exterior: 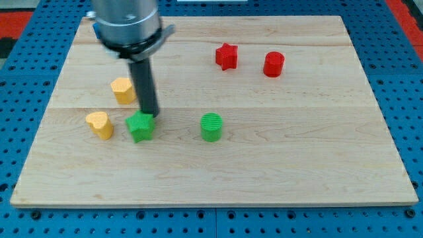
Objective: Push the green star closer to the yellow heart
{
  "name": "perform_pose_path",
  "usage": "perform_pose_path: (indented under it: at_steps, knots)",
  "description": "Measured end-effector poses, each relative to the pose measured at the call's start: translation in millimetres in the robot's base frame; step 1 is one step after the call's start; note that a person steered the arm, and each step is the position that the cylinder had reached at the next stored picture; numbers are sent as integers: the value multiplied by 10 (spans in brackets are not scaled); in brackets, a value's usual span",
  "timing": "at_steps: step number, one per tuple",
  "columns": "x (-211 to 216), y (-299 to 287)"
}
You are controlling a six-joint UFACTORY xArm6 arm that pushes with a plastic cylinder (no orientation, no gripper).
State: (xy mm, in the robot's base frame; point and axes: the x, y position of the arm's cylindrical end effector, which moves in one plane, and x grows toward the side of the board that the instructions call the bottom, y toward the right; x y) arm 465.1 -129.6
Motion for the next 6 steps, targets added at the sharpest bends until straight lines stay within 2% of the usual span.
perform_pose_path:
  at_steps: [1, 2, 3, 4, 5, 6]
  knots:
    - [263, -372]
    - [290, -207]
    - [283, 227]
    - [473, 378]
    - [700, 82]
    - [702, -213]
